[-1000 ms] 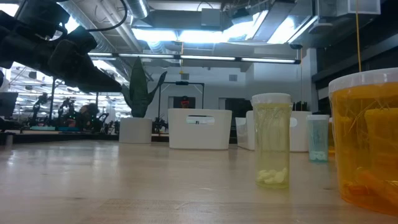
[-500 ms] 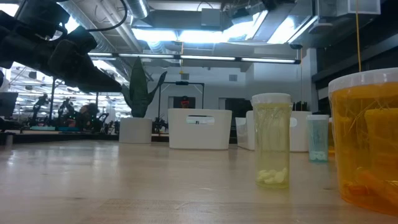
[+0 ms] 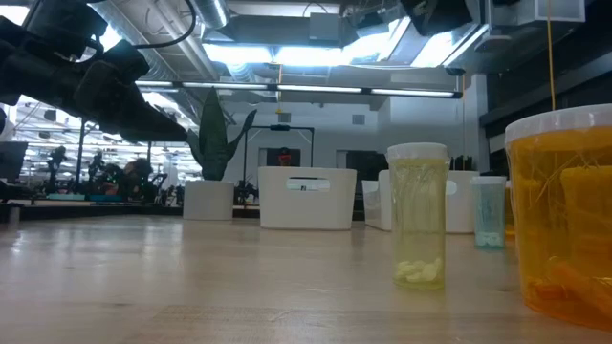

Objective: Pick and place medicine bottles into bin by pill shape (circle, oval)
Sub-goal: Put the yellow pill bottle into the left white bin

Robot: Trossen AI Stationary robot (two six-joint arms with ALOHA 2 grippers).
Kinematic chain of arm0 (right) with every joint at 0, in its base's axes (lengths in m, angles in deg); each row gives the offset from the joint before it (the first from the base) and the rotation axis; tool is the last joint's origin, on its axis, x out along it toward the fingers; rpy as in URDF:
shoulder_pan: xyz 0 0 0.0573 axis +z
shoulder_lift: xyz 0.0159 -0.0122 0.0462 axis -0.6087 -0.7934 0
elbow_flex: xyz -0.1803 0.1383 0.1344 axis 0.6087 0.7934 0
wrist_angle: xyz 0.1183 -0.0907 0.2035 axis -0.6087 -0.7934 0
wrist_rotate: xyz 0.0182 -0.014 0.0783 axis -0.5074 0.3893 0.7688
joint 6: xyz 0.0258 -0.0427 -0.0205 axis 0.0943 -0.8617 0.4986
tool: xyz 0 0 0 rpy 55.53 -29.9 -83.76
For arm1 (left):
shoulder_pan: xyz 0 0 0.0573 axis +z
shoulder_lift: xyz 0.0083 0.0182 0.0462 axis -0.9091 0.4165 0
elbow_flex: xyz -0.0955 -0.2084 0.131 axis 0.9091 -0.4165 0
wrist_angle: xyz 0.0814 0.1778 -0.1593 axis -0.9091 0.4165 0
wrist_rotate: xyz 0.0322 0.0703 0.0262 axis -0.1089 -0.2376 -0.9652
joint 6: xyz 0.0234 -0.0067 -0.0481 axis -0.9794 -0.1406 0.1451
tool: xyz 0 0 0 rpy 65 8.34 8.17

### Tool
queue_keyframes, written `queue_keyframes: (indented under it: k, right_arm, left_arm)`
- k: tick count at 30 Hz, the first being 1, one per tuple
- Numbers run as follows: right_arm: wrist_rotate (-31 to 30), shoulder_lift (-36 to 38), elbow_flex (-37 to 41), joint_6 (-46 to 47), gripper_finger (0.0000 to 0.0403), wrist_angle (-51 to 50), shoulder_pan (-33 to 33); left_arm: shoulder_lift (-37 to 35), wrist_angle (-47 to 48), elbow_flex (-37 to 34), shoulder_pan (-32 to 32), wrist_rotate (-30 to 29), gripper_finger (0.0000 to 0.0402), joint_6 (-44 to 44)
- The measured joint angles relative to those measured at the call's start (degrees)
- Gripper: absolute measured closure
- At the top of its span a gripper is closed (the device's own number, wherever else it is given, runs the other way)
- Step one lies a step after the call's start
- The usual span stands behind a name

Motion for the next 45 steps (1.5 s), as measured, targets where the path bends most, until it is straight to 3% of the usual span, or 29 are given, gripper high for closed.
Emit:
queue_keyframes:
  k: [6,15,19,33,45]
  right_arm:
    - [0.1,-5.4,-1.9,3.0,0.0162,-1.0,0.1]
    - [0.1,-19.8,-23.9,0.1,0.0162,-18.0,0.1]
    - [0.1,-23.9,-28.4,0.0,0.0162,-18.7,0.1]
    - [0.2,-30.6,-29.5,8.7,0.0162,-14.9,3.8]
    - [-1.9,-32.2,-29.5,7.6,0.0162,-14.6,4.5]
  left_arm:
    - [0.0,0.0,0.0,0.0,0.0,0.0246,0.0]
    - [0.0,0.0,0.0,0.0,0.0,0.0246,0.0]
    - [0.0,0.0,0.0,0.0,0.0,0.0246,0.0]
    - [0.0,0.0,0.0,0.0,0.0,0.0247,0.0]
    - [0.0,0.0,0.0,0.0,0.0,0.0246,0.0]
